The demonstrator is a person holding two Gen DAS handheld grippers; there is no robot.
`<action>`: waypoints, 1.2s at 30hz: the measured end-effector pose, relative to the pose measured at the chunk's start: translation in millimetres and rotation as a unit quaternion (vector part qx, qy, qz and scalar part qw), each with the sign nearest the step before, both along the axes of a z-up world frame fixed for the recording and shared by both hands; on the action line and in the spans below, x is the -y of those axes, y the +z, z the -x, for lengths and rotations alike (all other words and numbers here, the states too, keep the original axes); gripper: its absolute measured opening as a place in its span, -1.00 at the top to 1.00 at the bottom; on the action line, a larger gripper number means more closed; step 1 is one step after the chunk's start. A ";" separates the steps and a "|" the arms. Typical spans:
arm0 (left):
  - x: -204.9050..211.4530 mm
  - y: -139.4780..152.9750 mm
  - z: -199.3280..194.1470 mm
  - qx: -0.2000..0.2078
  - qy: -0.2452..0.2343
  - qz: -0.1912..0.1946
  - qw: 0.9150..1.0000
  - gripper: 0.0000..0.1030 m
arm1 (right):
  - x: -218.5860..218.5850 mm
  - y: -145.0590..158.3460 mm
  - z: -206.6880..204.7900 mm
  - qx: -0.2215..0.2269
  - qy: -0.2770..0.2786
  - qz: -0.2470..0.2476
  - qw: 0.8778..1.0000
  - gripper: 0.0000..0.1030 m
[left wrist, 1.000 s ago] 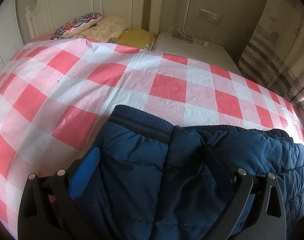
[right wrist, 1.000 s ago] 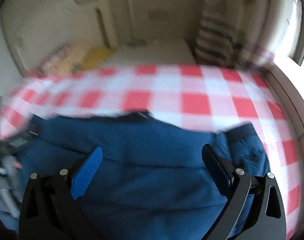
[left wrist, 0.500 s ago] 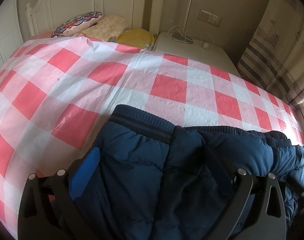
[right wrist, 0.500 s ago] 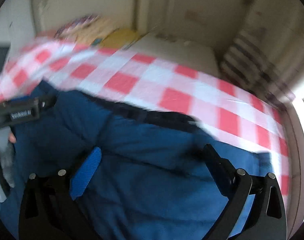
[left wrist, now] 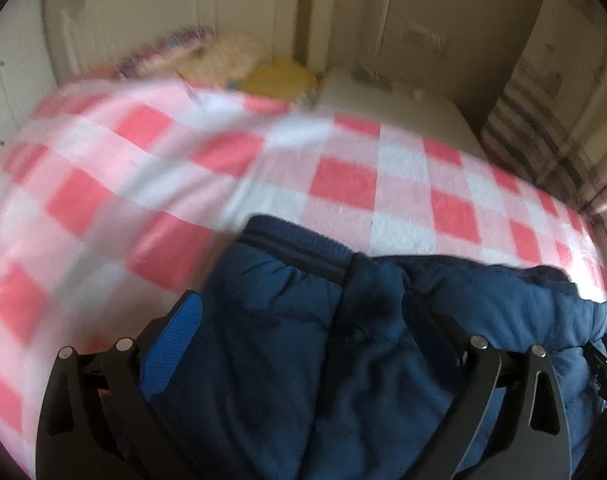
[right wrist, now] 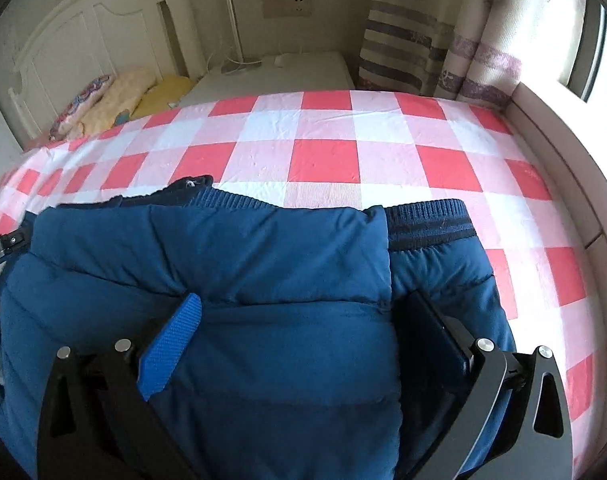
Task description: Fold large clothes
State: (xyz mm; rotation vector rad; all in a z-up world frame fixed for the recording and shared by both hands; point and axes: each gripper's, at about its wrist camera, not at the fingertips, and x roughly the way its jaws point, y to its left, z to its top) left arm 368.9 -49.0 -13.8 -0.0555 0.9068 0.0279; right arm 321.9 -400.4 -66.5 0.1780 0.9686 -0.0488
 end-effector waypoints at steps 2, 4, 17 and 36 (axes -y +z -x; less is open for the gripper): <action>14.3 15.9 25.4 0.028 -0.041 0.021 0.999 -0.94 | 1.7 -0.4 -0.1 0.002 -0.001 -0.006 1.000 -0.91; 39.9 20.1 51.7 0.050 -0.093 -0.004 0.994 -0.96 | 0.3 -1.1 0.7 0.001 -0.001 0.000 1.000 -0.91; 84.1 -31.3 56.8 0.006 -0.155 -0.094 0.983 -0.96 | -18.9 43.6 36.7 0.052 0.000 -0.004 0.999 -0.89; 67.3 -8.6 77.7 -0.004 -0.139 -0.053 0.989 -0.96 | -71.3 43.2 97.7 0.079 0.075 0.049 0.993 -0.90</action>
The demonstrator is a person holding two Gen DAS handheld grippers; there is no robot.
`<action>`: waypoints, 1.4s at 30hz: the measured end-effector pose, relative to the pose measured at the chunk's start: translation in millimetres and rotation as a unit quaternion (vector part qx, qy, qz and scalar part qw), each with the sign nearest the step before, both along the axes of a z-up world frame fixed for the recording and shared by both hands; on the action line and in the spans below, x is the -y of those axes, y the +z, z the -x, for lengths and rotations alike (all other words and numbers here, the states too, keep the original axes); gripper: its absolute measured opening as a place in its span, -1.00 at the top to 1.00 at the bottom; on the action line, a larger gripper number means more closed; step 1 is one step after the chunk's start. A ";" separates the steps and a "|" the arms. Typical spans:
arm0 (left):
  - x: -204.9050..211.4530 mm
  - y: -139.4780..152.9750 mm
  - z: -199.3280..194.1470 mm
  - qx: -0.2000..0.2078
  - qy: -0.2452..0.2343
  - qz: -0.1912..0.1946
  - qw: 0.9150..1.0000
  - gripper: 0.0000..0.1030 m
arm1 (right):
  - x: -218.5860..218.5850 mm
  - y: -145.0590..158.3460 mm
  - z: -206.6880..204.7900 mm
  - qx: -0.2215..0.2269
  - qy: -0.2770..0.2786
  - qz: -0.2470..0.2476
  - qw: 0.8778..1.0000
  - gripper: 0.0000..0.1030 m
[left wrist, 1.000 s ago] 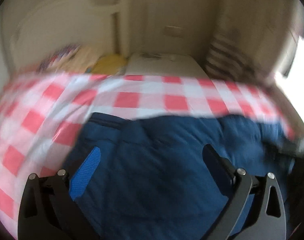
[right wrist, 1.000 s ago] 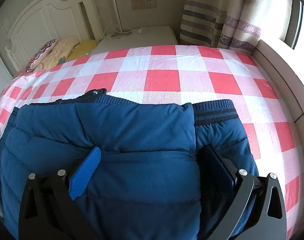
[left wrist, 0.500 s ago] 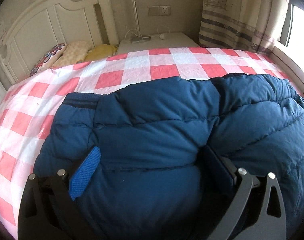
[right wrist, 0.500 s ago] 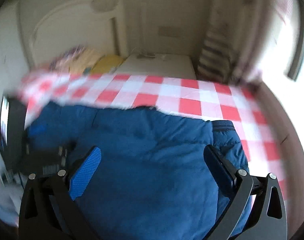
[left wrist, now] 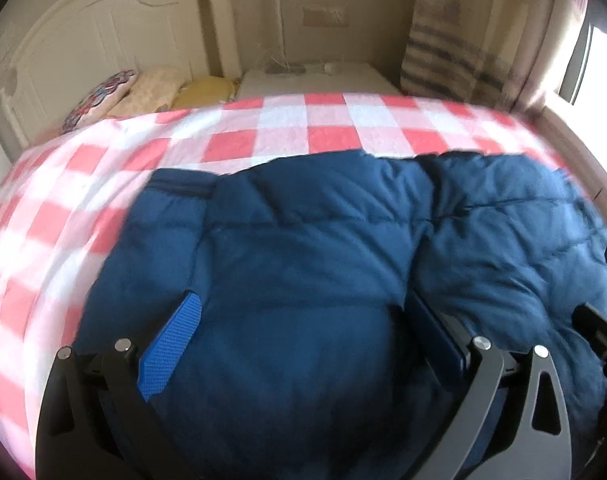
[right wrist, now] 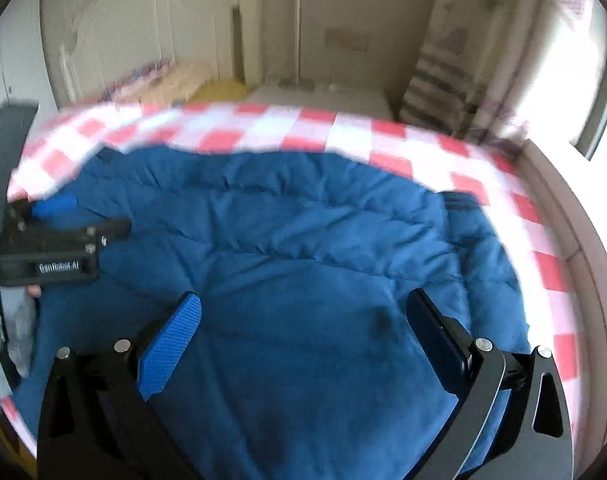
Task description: Fold large clothes
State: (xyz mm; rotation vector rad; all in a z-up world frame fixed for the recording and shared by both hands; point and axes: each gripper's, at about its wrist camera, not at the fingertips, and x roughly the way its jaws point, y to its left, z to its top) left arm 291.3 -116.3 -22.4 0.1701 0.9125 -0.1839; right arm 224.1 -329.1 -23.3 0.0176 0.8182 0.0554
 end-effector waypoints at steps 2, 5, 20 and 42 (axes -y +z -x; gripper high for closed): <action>-7.2 13.8 26.5 0.027 -0.007 0.012 1.000 -0.96 | -5.9 14.3 19.7 0.024 0.015 -0.009 1.000 -0.90; -19.5 10.6 51.4 0.059 0.009 -0.014 0.998 -0.96 | -19.2 16.8 43.5 0.043 0.040 0.020 0.998 -0.90; -67.7 -6.2 95.1 0.053 0.046 -0.027 0.997 -0.96 | 3.4 -19.7 83.5 0.019 0.011 0.013 1.000 -0.91; -80.7 -18.0 114.0 0.061 0.027 -0.027 0.997 -0.96 | 41.7 -26.6 138.3 0.042 -0.037 -0.022 0.998 -0.90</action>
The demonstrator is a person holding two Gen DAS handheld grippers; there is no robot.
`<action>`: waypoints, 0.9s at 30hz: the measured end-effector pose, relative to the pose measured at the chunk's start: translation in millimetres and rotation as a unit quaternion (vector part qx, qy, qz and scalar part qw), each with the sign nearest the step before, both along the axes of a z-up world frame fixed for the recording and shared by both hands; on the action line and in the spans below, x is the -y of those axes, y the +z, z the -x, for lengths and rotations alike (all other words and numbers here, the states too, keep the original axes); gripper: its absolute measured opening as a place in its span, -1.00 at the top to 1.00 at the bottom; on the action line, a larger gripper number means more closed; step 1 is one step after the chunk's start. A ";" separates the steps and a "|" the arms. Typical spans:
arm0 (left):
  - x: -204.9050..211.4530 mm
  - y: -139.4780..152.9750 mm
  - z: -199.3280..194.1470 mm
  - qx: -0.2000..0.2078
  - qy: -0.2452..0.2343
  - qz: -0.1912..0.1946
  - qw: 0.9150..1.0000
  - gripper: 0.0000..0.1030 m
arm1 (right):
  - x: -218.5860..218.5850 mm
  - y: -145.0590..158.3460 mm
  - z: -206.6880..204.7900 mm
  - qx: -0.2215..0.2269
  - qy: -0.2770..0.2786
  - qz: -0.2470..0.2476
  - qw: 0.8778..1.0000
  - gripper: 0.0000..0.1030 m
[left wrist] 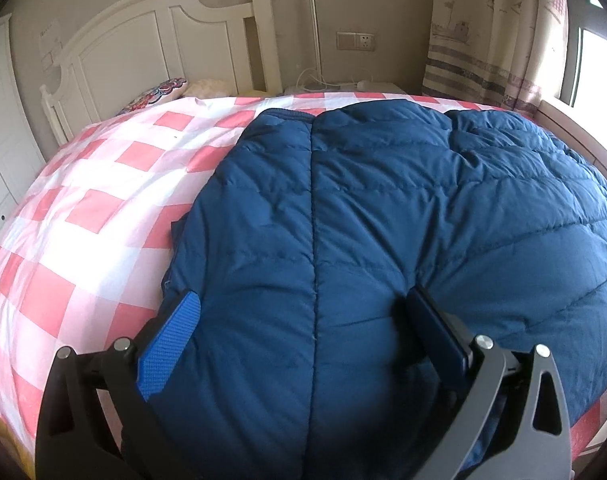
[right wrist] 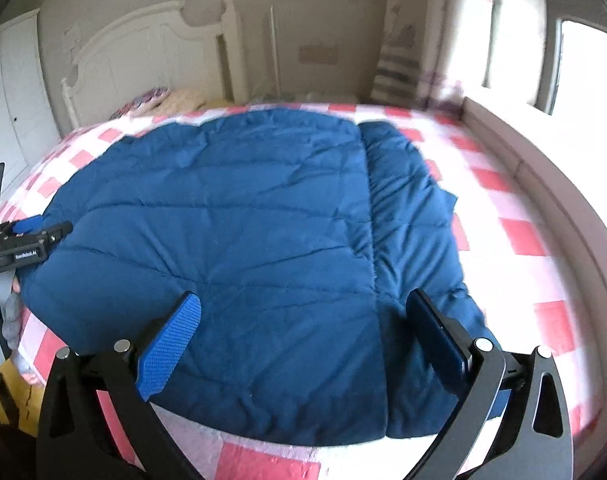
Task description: Fold large clothes
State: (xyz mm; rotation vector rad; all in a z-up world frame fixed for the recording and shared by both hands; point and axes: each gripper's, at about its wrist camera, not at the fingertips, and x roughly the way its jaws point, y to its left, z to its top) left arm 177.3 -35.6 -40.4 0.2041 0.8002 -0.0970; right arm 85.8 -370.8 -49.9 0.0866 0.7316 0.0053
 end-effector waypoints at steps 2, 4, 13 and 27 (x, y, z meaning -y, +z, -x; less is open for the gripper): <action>-0.5 -0.1 0.0 0.000 0.000 0.000 1.000 -0.96 | -4.3 -6.0 4.4 0.006 0.010 0.001 1.000 -0.91; -0.4 0.0 0.0 0.000 0.000 0.001 1.000 -0.96 | -3.8 -16.8 6.0 0.006 0.019 0.002 1.000 -0.91; -0.2 -0.4 0.4 0.000 0.000 0.000 1.000 -0.96 | 28.8 4.8 56.0 0.026 -0.014 -0.089 0.996 -0.90; 0.1 -0.7 -0.1 -0.001 -0.001 0.000 1.000 -0.96 | 42.2 -34.7 56.4 -0.029 -0.017 -0.247 0.969 -0.87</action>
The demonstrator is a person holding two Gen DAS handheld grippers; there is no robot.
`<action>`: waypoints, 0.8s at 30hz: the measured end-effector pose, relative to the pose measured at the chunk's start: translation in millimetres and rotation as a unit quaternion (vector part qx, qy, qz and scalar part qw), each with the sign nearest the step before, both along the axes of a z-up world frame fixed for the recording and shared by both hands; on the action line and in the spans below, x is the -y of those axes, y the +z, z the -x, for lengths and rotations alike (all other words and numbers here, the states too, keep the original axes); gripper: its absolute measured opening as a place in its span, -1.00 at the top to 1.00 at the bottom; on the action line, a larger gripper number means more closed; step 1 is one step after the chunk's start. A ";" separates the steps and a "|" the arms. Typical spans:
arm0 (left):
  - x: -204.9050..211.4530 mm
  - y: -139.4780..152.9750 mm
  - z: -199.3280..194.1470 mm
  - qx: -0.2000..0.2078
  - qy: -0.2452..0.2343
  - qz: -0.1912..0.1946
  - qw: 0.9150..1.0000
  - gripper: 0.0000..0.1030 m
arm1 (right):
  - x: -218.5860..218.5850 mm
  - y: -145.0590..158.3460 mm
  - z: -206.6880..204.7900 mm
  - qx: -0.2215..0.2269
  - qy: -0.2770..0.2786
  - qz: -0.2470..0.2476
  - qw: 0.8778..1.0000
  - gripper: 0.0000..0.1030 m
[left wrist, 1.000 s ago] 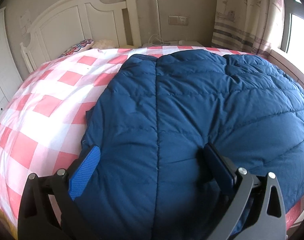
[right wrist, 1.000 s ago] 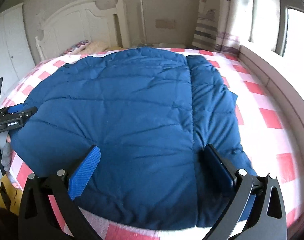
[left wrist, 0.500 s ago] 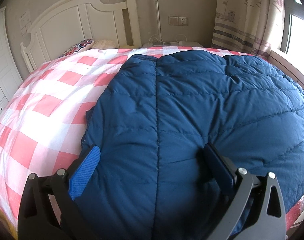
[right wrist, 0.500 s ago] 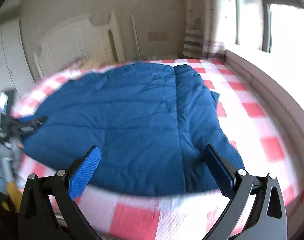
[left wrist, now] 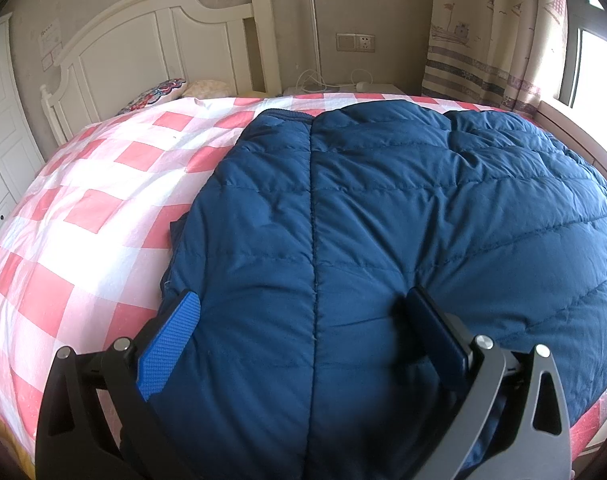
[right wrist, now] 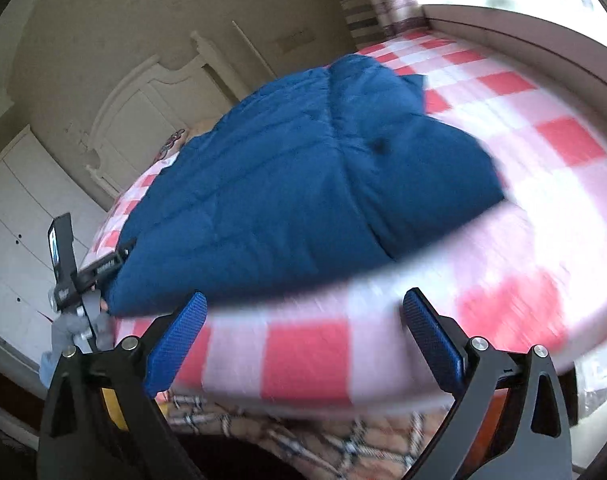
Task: Fold large clothes
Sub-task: 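Grasp the jacket edge with the right gripper and lift it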
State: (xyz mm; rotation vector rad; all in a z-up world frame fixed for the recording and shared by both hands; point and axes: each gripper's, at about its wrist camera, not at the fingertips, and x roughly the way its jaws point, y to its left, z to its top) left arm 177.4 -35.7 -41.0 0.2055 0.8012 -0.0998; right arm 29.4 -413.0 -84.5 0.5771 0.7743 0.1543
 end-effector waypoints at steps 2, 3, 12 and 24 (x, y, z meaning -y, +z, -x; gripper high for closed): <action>0.3 0.3 -0.9 -0.002 -0.002 0.001 1.000 -0.96 | 1.9 -0.5 -23.3 0.004 -0.027 -0.023 0.999 -0.91; 0.2 0.2 -1.0 -0.002 -0.003 0.002 1.000 -0.96 | 5.4 -1.6 -36.4 0.008 -0.049 -0.047 0.998 -0.91; 4.3 0.3 -0.2 -0.003 -0.001 0.006 1.000 -0.96 | 21.7 -13.1 -80.4 0.050 -0.113 -0.162 0.979 -0.05; 13.2 8.7 17.1 -0.007 -0.013 -0.014 1.000 -0.96 | 26.4 3.7 -3.1 0.136 -0.089 -0.175 0.971 0.25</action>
